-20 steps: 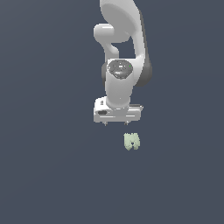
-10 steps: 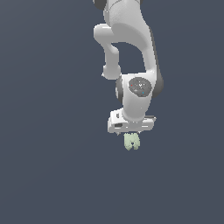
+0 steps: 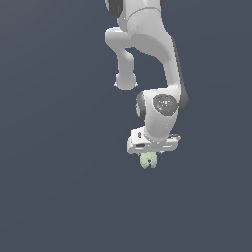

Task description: Pick up the object and move it to a goal position.

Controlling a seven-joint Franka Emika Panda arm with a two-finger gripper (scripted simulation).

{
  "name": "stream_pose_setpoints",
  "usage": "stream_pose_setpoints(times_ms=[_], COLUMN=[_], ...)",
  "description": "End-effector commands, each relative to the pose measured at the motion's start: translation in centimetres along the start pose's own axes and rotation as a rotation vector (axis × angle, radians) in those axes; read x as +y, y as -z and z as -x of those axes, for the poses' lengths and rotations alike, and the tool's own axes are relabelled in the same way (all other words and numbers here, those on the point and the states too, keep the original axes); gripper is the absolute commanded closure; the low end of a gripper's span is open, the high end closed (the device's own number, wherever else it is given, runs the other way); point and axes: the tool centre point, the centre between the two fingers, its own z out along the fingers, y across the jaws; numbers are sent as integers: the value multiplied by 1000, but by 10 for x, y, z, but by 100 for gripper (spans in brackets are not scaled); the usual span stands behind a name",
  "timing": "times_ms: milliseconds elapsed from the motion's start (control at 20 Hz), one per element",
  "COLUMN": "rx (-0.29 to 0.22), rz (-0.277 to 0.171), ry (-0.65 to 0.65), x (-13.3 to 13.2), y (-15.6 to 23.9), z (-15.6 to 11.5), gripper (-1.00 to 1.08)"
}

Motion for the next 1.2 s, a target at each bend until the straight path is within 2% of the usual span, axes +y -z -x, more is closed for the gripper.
stream_pose_setpoints(times_ms=[0, 550, 800, 850, 1150], rx=[0, 1, 2, 2, 2], rz=[0, 0, 0, 0, 0], ry=[-1, -1, -1, -1, -1], x=[0, -1, -1, -1, -1], y=[-1, -46, -50, -50, -50], z=[0, 0, -1, -1, -1], gripper=[-92, -92, -92, 108, 108])
